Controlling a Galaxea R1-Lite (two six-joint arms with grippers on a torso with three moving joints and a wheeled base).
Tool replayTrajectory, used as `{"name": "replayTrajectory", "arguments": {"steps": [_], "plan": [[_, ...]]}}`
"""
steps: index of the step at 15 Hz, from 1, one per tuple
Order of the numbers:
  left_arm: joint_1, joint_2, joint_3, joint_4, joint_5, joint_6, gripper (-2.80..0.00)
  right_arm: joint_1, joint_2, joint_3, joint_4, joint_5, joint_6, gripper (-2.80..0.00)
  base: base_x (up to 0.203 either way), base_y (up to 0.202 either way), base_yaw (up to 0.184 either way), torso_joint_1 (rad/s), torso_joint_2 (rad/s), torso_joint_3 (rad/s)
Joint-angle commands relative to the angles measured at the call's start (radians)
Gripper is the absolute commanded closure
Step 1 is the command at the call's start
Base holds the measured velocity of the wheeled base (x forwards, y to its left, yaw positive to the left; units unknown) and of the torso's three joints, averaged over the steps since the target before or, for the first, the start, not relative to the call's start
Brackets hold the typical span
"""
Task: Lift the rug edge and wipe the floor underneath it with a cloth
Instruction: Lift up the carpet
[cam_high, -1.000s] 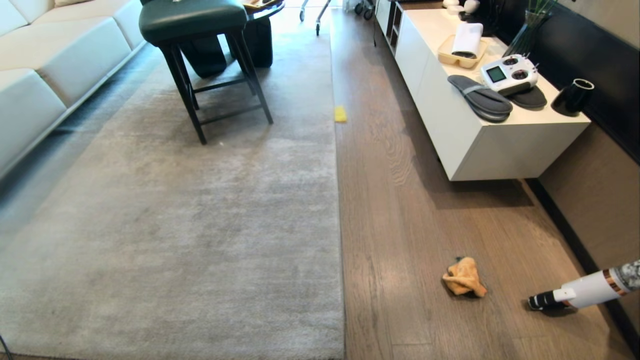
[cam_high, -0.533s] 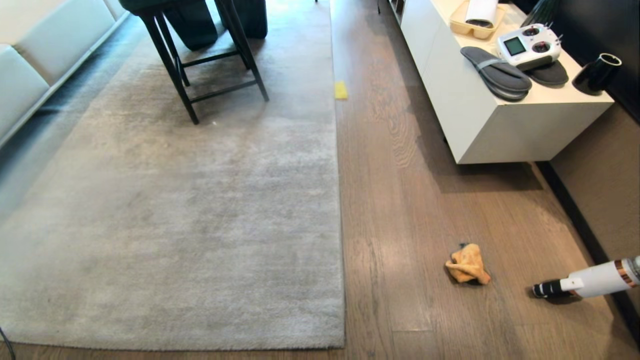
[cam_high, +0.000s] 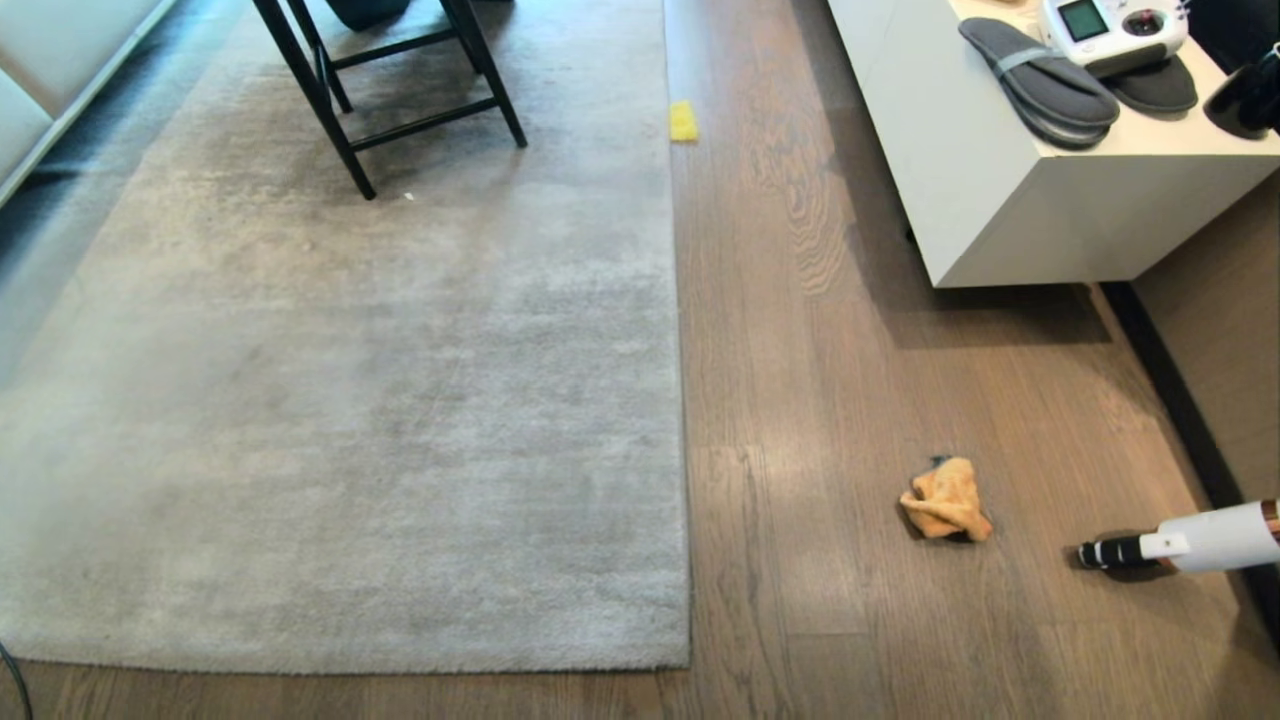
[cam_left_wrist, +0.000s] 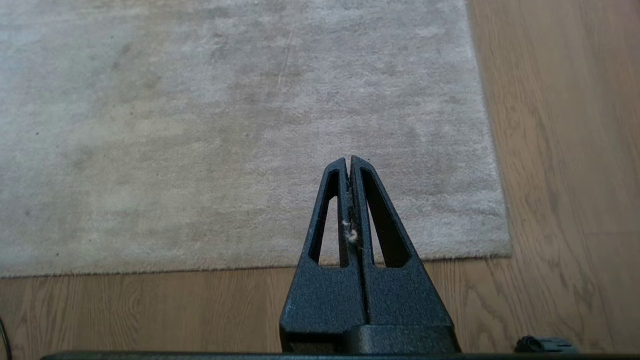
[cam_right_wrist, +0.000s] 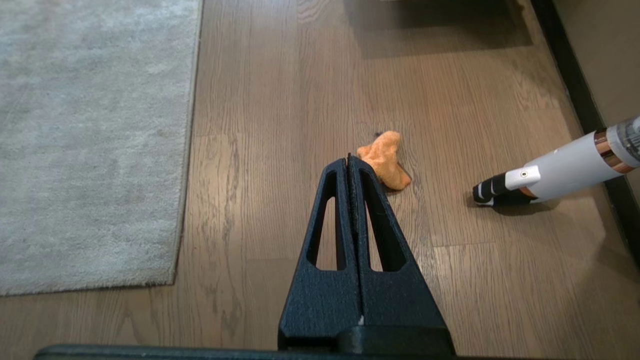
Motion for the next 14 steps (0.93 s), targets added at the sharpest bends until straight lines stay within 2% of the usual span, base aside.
{"name": "replayTrajectory", "arguments": {"steps": [1, 14], "plan": [[0.0, 0.001, 0.0, 0.001, 0.0, 0.0, 0.0, -0.001, 0.0, 0.0, -0.001, 0.0, 0.0, 0.0, 0.0, 0.0, 0.0, 0.011, 0.0, -0.202], [0.0, 0.001, -0.006, 0.023, -0.001, 0.0, 0.0, 0.0, 0.0, 0.0, -0.001, -0.001, 0.0, 0.0, 0.0, 0.0, 0.0, 0.003, 0.0, -0.195]]}}
